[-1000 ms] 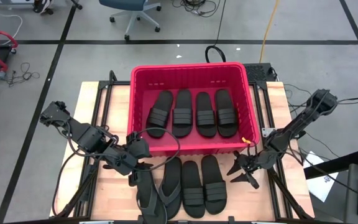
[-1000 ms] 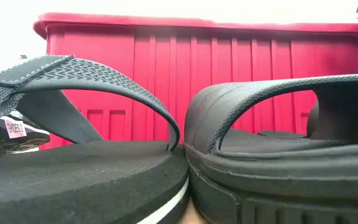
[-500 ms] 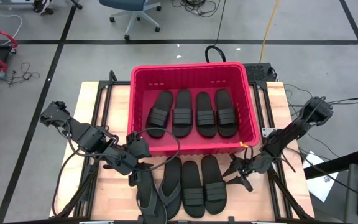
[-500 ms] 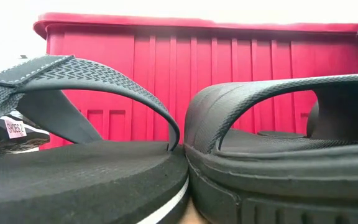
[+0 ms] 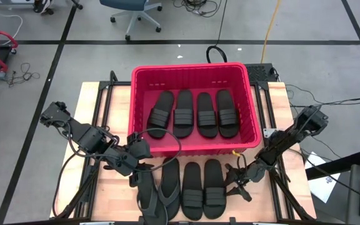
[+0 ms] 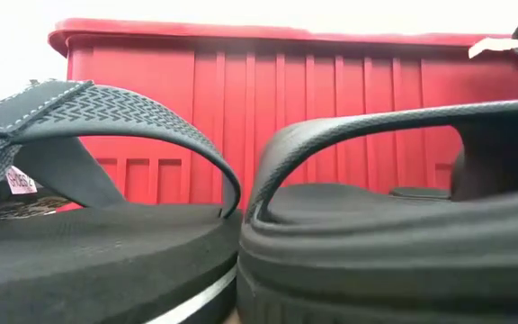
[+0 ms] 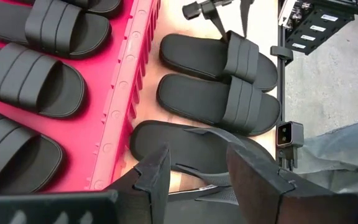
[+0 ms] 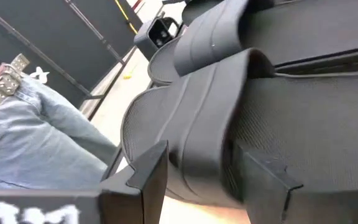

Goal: Pick and place slides into bin
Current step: Put the black slide into the red bin

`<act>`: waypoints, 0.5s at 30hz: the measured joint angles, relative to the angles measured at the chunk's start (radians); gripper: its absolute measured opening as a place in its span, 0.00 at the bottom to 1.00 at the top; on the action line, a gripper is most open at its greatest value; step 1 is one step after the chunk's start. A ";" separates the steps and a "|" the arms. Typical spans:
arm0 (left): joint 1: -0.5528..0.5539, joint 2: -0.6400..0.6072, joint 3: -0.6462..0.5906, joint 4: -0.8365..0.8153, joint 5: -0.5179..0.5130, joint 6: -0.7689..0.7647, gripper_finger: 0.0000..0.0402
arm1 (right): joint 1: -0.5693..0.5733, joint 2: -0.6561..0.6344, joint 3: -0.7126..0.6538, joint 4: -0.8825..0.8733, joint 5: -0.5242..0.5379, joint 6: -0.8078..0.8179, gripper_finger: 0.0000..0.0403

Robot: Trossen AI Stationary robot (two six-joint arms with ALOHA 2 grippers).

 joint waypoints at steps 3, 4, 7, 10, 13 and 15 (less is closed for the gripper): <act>0.000 0.000 0.000 0.000 0.000 0.000 0.38 | 0.000 0.005 0.009 0.000 -0.007 0.016 0.41; 0.000 0.000 0.000 0.000 0.000 0.000 0.38 | 0.000 0.005 0.009 0.003 -0.007 0.016 0.41; 0.000 0.000 0.000 0.000 0.000 0.000 0.38 | 0.000 0.005 0.009 0.007 -0.006 0.034 0.41; 0.000 0.000 0.000 0.000 0.001 0.000 0.38 | 0.000 0.005 0.009 -0.002 -0.007 0.064 0.41; 0.000 0.000 0.000 0.000 0.001 0.000 0.38 | 0.000 0.005 0.009 0.004 -0.006 0.070 0.41; 0.000 0.000 0.000 0.000 0.002 0.000 0.38 | 0.000 0.005 0.009 0.003 -0.005 0.082 0.41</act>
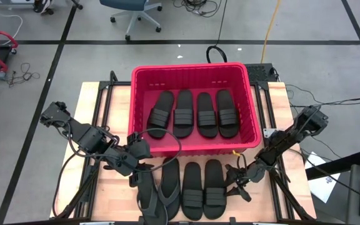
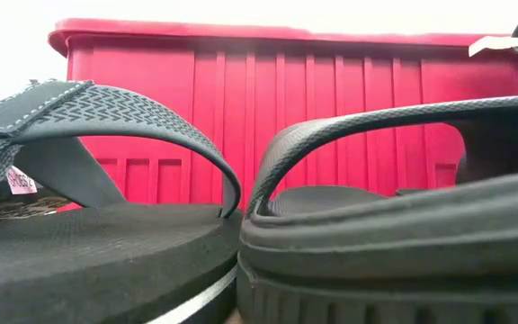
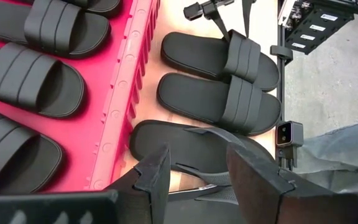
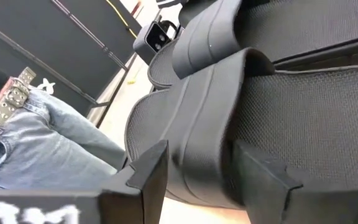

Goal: Pick and place slides into bin
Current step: Put the black slide into the red bin

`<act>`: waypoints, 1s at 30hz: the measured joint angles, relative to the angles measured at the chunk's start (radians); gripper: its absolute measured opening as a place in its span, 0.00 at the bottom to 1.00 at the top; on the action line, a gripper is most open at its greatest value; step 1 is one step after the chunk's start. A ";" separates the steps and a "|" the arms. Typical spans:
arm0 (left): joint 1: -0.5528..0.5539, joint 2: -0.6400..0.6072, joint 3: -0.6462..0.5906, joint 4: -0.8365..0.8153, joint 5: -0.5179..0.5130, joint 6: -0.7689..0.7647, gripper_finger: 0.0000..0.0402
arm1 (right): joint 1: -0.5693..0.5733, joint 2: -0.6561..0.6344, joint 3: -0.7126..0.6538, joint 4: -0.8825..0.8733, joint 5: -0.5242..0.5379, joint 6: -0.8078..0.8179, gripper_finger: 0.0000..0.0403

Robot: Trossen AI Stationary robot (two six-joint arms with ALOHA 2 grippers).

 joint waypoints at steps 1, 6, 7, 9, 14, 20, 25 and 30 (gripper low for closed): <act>0.000 0.000 0.000 0.000 0.000 0.000 0.38 | -0.001 0.000 0.000 0.000 0.000 0.012 0.41; 0.000 0.000 0.000 0.000 0.001 0.015 0.38 | -0.002 0.000 0.000 -0.006 0.000 0.036 0.34; 0.000 0.000 0.000 0.000 0.001 0.016 0.38 | -0.002 0.000 0.000 -0.004 0.000 0.036 0.32; 0.000 0.000 0.000 0.000 0.001 0.017 0.38 | -0.002 -0.001 0.000 -0.002 0.000 0.036 0.25; 0.000 0.000 0.000 0.000 0.001 0.018 0.38 | -0.002 -0.001 0.000 0.002 -0.006 0.037 0.07; 0.000 0.000 0.000 0.000 0.000 0.039 0.38 | -0.002 -0.002 0.000 0.006 -0.027 0.048 0.02; 0.000 0.000 0.000 0.000 0.000 0.044 0.38 | -0.002 -0.002 0.000 0.011 -0.029 0.068 0.01; 0.000 0.000 0.000 0.000 0.000 0.044 0.38 | -0.002 -0.013 -0.001 0.012 -0.030 0.091 0.01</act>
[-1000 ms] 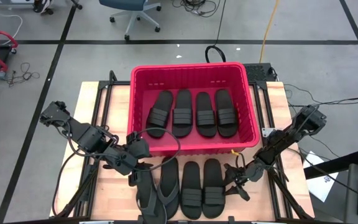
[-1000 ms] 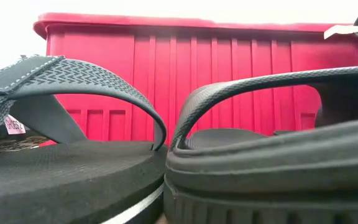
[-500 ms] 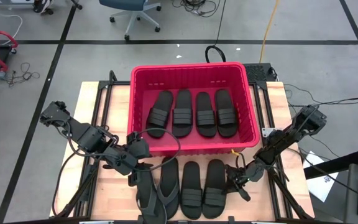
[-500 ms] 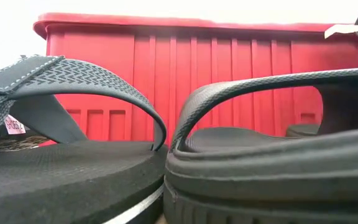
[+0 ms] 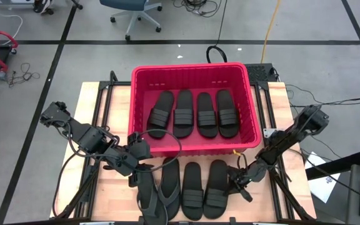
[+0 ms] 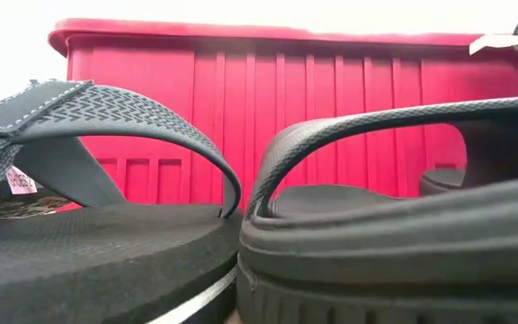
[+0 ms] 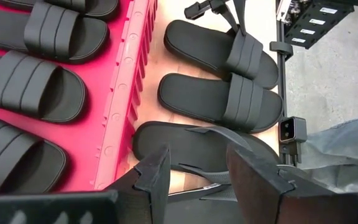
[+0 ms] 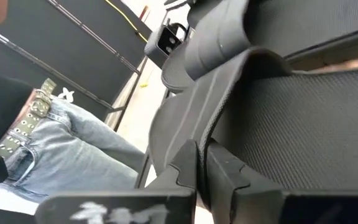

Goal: Pick and place slides into bin
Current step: Put the black slide into the red bin

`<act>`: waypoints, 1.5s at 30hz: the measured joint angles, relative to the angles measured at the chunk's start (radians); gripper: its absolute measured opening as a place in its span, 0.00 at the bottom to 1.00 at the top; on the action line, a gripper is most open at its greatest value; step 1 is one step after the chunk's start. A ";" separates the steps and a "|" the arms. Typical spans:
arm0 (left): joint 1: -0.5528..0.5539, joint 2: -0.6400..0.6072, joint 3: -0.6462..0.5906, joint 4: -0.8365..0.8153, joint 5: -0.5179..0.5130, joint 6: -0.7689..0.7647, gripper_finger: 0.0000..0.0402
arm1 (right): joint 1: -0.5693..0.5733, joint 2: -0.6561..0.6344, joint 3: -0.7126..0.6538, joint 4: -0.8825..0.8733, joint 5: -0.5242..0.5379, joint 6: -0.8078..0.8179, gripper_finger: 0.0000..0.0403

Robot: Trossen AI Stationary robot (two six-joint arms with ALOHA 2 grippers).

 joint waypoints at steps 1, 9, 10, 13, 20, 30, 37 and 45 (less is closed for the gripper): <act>0.000 0.000 0.000 0.000 0.000 0.000 0.38 | 0.000 -0.009 -0.001 0.000 0.000 -0.001 0.01; 0.000 0.000 0.000 0.000 0.043 0.000 0.38 | 0.000 -0.106 -0.001 -0.018 0.007 -0.006 0.01; 0.000 0.000 0.000 0.000 0.045 0.000 0.38 | 0.000 -0.120 -0.001 -0.026 0.008 -0.005 0.01; 0.000 0.000 0.000 0.000 0.046 0.000 0.38 | 0.000 -0.162 -0.001 -0.041 0.010 -0.007 0.01; 0.000 0.000 0.000 0.000 0.046 0.000 0.38 | 0.001 -0.254 -0.001 -0.046 0.040 -0.048 0.00; 0.000 0.000 0.000 -0.005 0.051 0.020 0.38 | 0.002 -0.365 -0.001 -0.149 0.062 -0.030 0.00; 0.000 0.000 0.000 -0.005 0.050 0.030 0.38 | 0.002 -0.443 0.066 -0.248 0.082 -0.042 0.00; 0.000 0.000 0.000 -0.004 0.050 0.083 0.38 | 0.002 -0.474 0.258 -0.611 0.055 -0.144 0.00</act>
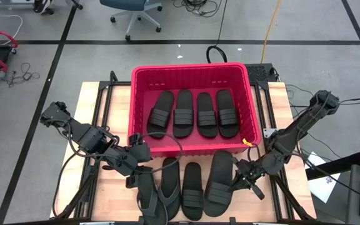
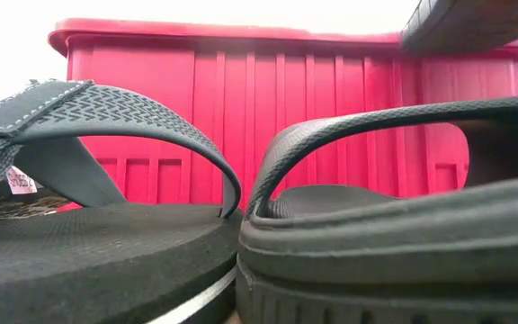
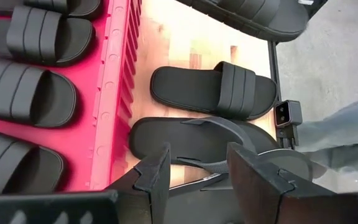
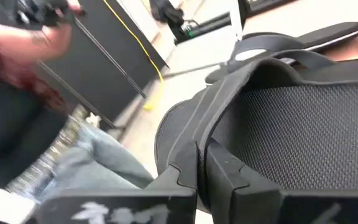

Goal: Pick and place slides into bin
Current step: Put the black slide into the red bin

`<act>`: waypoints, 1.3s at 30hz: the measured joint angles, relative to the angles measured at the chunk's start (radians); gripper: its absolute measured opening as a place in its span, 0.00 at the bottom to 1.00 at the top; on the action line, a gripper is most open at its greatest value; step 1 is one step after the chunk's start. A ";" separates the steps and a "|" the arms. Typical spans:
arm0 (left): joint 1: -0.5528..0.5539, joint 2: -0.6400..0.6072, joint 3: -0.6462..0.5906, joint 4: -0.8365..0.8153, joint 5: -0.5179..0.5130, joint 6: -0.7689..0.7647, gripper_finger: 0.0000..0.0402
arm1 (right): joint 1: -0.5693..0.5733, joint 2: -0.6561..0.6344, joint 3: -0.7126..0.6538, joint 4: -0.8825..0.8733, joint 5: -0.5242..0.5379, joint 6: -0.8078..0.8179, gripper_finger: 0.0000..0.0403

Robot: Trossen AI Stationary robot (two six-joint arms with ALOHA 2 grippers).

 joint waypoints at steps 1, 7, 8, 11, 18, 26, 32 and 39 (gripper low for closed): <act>0.000 0.000 0.000 0.000 0.000 0.007 0.38 | 0.000 0.000 0.023 -0.048 -0.001 -0.015 0.00; 0.000 0.000 0.000 0.001 0.000 0.044 0.38 | 0.000 0.000 0.115 -0.131 0.000 -0.077 0.00; 0.000 0.000 0.000 0.001 0.000 0.046 0.38 | 0.000 0.000 0.123 -0.132 0.002 -0.085 0.00; 0.000 0.000 0.000 0.001 0.000 0.047 0.38 | 0.000 0.000 0.150 -0.148 0.003 -0.102 0.00; 0.000 0.000 0.000 0.001 0.000 0.048 0.38 | -0.011 0.000 0.257 -0.246 0.034 -0.160 0.00; 0.000 0.000 0.000 0.002 -0.023 0.048 0.38 | -0.104 0.000 0.403 -0.447 0.059 -0.124 0.00; 0.009 0.000 0.000 0.003 -0.028 0.047 0.38 | -0.183 -0.007 0.516 -0.606 0.054 -0.221 0.00; 0.047 0.000 0.000 0.009 -0.029 0.011 0.38 | -0.283 -0.046 0.640 -0.740 0.051 -0.377 0.00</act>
